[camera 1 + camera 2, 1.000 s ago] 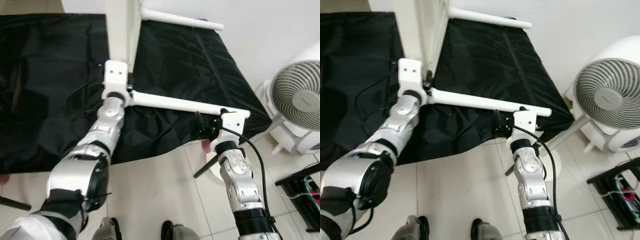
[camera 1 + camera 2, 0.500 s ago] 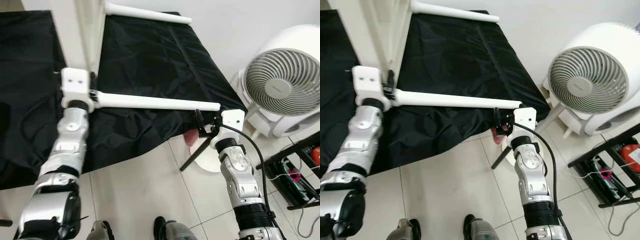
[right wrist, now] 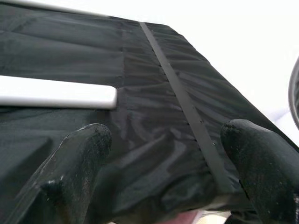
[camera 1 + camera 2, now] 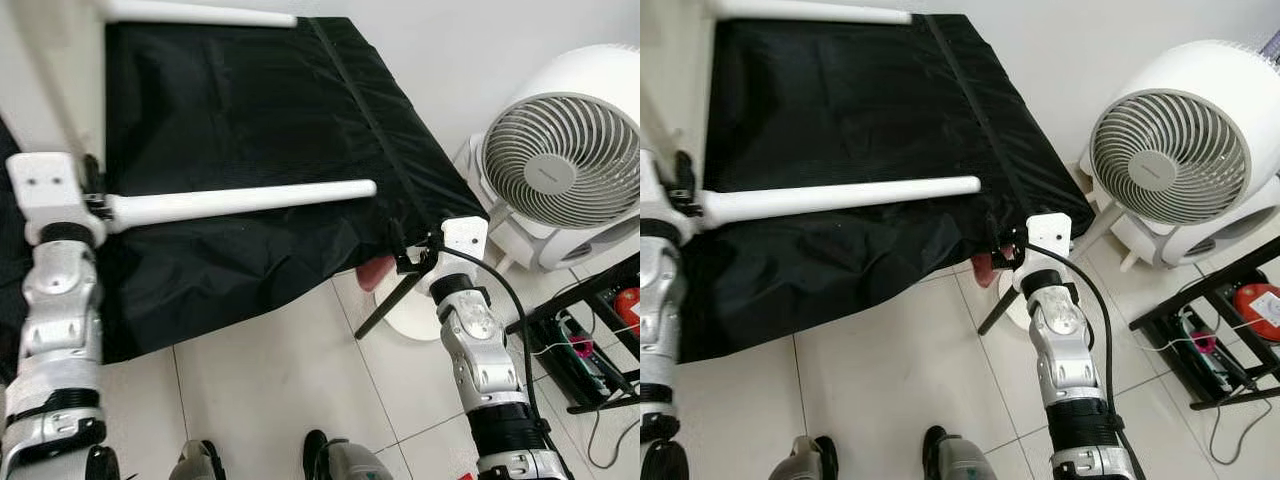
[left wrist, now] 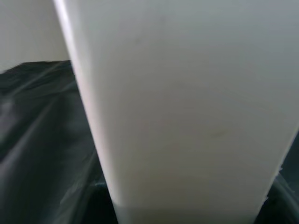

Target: Building children table

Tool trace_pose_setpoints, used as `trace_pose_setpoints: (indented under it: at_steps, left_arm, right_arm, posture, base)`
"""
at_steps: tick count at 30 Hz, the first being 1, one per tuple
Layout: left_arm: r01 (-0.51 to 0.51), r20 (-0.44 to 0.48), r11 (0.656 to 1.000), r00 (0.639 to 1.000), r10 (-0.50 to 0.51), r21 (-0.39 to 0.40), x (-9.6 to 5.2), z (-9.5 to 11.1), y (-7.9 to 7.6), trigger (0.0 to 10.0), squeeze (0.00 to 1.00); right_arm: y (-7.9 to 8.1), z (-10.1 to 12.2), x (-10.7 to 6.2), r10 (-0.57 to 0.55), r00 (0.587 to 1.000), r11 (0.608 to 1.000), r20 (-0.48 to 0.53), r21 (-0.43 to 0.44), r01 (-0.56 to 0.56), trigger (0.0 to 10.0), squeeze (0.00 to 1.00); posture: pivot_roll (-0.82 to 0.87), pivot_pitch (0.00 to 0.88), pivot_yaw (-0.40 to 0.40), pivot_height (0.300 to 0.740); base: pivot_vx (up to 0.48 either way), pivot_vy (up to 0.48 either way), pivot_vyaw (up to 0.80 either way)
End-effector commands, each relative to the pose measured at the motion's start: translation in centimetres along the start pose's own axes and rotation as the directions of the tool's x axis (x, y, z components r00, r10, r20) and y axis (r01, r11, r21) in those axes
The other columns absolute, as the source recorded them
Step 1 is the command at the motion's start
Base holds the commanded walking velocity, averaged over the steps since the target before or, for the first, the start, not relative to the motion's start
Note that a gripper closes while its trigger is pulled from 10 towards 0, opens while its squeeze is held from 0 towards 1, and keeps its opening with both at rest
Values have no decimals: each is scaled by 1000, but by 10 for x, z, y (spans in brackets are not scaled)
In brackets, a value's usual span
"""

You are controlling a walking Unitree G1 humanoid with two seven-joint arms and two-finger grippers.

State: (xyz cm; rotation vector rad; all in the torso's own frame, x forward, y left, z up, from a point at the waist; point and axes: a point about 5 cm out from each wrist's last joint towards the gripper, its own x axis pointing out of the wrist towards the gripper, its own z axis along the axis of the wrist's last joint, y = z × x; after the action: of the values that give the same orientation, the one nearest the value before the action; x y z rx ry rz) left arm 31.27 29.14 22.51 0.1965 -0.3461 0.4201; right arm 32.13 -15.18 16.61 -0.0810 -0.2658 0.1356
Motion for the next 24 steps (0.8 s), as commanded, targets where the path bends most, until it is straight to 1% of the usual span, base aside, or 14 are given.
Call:
trace_pose_setpoints:
  at_steps: [1,4,5,6,9,10,11,12,13,14,15,18,23,24]
  left_arm:
    - [-156,42,987,987,154,26,-1,10,28,0,0]
    - [-160,40,987,986,159,31,-4,9,32,0,0]
    - [-158,25,986,987,157,56,-7,7,35,1608,0]
    - [-147,6,987,989,147,58,-9,4,36,9765,0]
    - [-139,-8,989,990,139,58,-10,2,36,9765,0]
    - [-70,-10,994,997,71,88,-12,1,27,10000,0]
    - [-15,-6,997,1000,15,77,-14,0,19,10000,0]
    - [-15,-6,997,1000,15,77,-14,0,19,10000,0]
    - [21,-2,997,1000,-21,70,-16,0,14,10000,0]
    - [73,-10,995,997,-73,62,-18,0,7,10000,1000]
    - [118,-14,992,993,-118,46,-20,0,2,10000,1000]
    - [187,-23,982,982,-186,40,-22,1,-6,10000,1000]
    - [235,-22,970,972,-234,64,-23,3,-9,10000,1000]
    - [256,-10,965,967,-256,62,-24,6,-10,10000,478]
  right_arm:
    - [-3,-5,-2,-2,1000,1000,-13,-5,2,10000,0]
    - [-3,-4,-1,2,1000,1000,-12,-5,-2,10000,0]
    - [-3,-4,0,4,1000,1000,-11,-5,-4,10000,0]
    - [-2,-4,1,6,1000,1000,-10,-4,-6,10000,0]
    - [-2,-4,1,7,1000,1000,-9,-4,-7,10000,0]
    - [-2,-4,2,9,1000,1000,-9,-4,-9,10000,0]
    - [-1,-4,2,12,1000,1000,-9,-3,-12,10000,0]
    - [-1,-4,2,12,1000,1000,-9,-3,-12,10000,0]
    - [-1,-4,2,14,1000,1000,-9,-2,-14,10000,0]
    - [0,-5,3,15,1000,1000,-9,-2,-15,10000,0]
    - [0,-5,3,17,1000,1000,-9,-1,-17,10000,0]
    - [1,-5,4,20,1000,1000,-8,1,-20,10000,0]
    - [2,-7,3,22,1000,1000,-8,4,-22,10000,0]
    - [2,-7,3,23,1000,1000,-9,4,-23,10000,0]
  posture:
    - [59,165,-122,740]
    - [60,163,-123,740]
    - [62,161,-125,740]
    - [64,159,-127,740]
    - [66,161,-128,740]
    - [70,159,-130,740]
    - [73,158,-131,740]
    - [73,158,-131,740]
    - [73,158,-131,740]
    - [74,158,-132,740]
    - [79,154,-131,740]
    - [83,151,-129,740]
    - [89,146,-127,740]
    - [92,143,-126,740]
  base:
    - [0,0,0]
    - [0,0,0]
    - [0,0,0]
    - [0,0,0]
    - [0,0,0]
    - [0,0,0]
    - [0,0,0]
    - [0,0,0]
    - [0,0,0]
    - [0,0,0]
    - [0,0,0]
    - [0,0,0]
    - [0,0,0]
    - [0,0,0]
